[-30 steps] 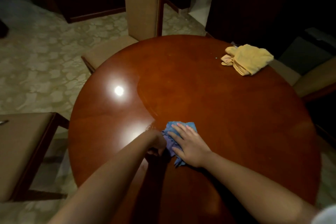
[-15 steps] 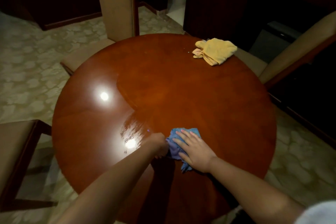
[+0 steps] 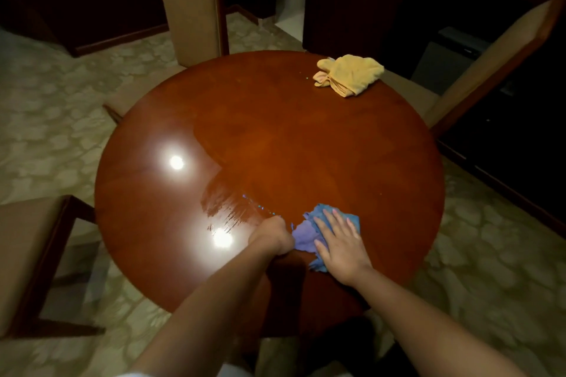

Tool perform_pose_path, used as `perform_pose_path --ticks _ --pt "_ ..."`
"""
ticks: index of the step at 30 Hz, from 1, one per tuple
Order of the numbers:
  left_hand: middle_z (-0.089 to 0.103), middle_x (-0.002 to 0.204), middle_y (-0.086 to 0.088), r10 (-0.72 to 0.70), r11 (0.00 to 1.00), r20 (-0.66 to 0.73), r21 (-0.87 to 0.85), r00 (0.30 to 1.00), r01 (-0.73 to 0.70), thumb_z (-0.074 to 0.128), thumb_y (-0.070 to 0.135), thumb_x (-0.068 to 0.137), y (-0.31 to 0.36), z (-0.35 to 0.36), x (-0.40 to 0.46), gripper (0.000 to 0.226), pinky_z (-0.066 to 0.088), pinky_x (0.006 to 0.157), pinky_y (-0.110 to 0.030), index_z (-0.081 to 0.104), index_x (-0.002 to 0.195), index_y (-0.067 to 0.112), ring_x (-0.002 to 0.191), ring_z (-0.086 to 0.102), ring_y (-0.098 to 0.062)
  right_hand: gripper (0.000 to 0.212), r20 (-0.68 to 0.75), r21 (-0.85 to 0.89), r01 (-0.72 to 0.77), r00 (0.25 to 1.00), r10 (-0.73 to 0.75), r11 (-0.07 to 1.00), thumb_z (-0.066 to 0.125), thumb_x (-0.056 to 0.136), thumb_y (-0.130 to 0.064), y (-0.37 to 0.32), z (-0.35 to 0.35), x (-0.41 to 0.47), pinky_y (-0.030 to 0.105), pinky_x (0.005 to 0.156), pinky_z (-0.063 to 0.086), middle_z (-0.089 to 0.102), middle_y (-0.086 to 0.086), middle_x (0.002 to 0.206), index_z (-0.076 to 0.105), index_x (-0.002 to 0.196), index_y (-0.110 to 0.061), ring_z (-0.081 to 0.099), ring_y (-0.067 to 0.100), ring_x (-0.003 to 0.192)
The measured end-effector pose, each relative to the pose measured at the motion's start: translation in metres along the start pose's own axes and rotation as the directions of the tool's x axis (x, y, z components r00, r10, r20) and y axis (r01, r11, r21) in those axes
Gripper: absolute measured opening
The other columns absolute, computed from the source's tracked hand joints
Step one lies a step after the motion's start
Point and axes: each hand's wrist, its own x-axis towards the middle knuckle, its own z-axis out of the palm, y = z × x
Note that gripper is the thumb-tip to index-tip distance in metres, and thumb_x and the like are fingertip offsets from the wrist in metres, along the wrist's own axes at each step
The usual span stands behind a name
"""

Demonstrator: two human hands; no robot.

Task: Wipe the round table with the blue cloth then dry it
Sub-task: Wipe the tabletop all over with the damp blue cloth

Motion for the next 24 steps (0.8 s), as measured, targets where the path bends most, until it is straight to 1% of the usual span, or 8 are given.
perform_pose_path --ticks 4,6,9,11,14,18,21,24 --pt "0.062 0.115 -0.024 0.04 0.997 0.011 -0.068 0.999 -0.039 0.05 0.009 0.086 -0.003 -0.005 0.001 0.028 0.051 0.084 -0.039 0.062 0.104 -0.008 0.106 0.061 -0.034 0.083 -0.017 0.062 0.038 0.999 -0.037 0.997 0.003 0.081 -0.059 -0.001 -0.012 -0.002 0.029 0.116 -0.001 0.02 0.006 0.157 0.027 0.15 -0.018 0.008 0.02 0.146" --pt "0.065 0.101 -0.024 0.066 0.988 0.015 -0.142 0.998 -0.063 0.055 0.01 0.086 0.0 -0.013 0.0 0.02 0.048 0.073 -0.038 0.066 0.093 -0.006 0.094 0.063 -0.033 0.085 -0.022 0.118 -0.007 1.0 0.009 0.993 0.001 0.08 -0.066 0.0 -0.021 -0.011 0.025 0.114 -0.005 0.006 -0.001 0.16 0.014 0.152 -0.023 -0.001 0.015 0.148" --pt "0.054 0.055 -0.014 0.1 0.94 0.049 -0.332 0.994 -0.078 0.065 0.006 0.08 0.009 -0.022 0.001 0.027 0.036 0.06 -0.031 0.056 0.054 0.007 0.057 0.049 -0.024 0.1 -0.047 0.151 -0.032 0.998 0.039 0.988 0.01 0.073 -0.085 -0.008 -0.027 -0.036 0.03 0.116 0.006 0.011 -0.001 0.16 0.02 0.151 -0.024 0.009 0.016 0.147" --pt "0.05 0.042 -0.006 0.126 0.931 0.056 -0.352 0.991 -0.098 0.064 0.005 0.078 0.017 -0.027 0.0 0.029 0.036 0.057 -0.029 0.055 0.051 0.009 0.048 0.044 -0.02 0.104 0.034 0.135 -0.058 0.998 0.054 0.989 0.017 0.07 -0.089 -0.016 -0.023 -0.046 0.034 0.117 0.01 0.009 -0.003 0.159 0.016 0.152 -0.025 0.01 0.016 0.147" --pt "0.054 0.051 -0.008 0.164 0.929 0.093 -0.35 0.982 -0.122 0.061 0.008 0.081 0.032 -0.035 -0.006 0.02 0.037 0.056 -0.028 0.059 0.061 0.006 0.051 0.046 -0.022 0.074 -0.002 0.22 -0.123 0.992 0.126 0.968 0.052 0.089 -0.051 -0.02 -0.022 -0.044 0.031 0.112 0.023 0.023 -0.003 0.156 0.023 0.15 -0.021 0.021 0.015 0.144" --pt "0.052 0.054 -0.01 0.16 0.897 0.084 -0.429 0.983 -0.11 0.06 0.007 0.085 0.044 -0.048 -0.01 0.023 0.031 0.047 -0.023 0.057 0.062 0.006 0.042 0.039 -0.018 0.034 -0.098 0.496 -0.2 0.954 0.284 0.845 0.053 0.089 -0.008 -0.014 -0.048 -0.031 0.035 0.076 0.044 0.063 0.007 0.117 0.056 0.122 -0.017 0.06 0.029 0.103" --pt "0.053 0.048 -0.005 0.167 0.868 0.041 -0.479 0.985 -0.127 0.059 0.004 0.087 0.053 -0.057 -0.019 0.025 0.027 0.039 -0.014 0.054 0.062 0.007 0.029 0.04 -0.01 0.029 -0.08 0.511 -0.208 0.954 0.288 0.834 0.055 0.09 -0.01 0.001 -0.072 -0.025 0.034 0.07 0.045 0.066 0.007 0.109 0.057 0.118 -0.018 0.061 0.028 0.095" --pt "0.053 0.053 -0.008 0.177 0.876 0.038 -0.462 0.983 -0.14 0.059 0.004 0.087 0.058 -0.057 -0.025 0.026 0.029 0.043 -0.017 0.054 0.061 0.006 0.031 0.041 -0.011 0.044 0.061 0.289 -0.17 0.985 0.159 0.942 0.061 0.09 -0.031 0.004 -0.078 -0.025 0.034 0.076 0.045 0.057 0.003 0.119 0.043 0.129 -0.023 0.056 0.025 0.105"
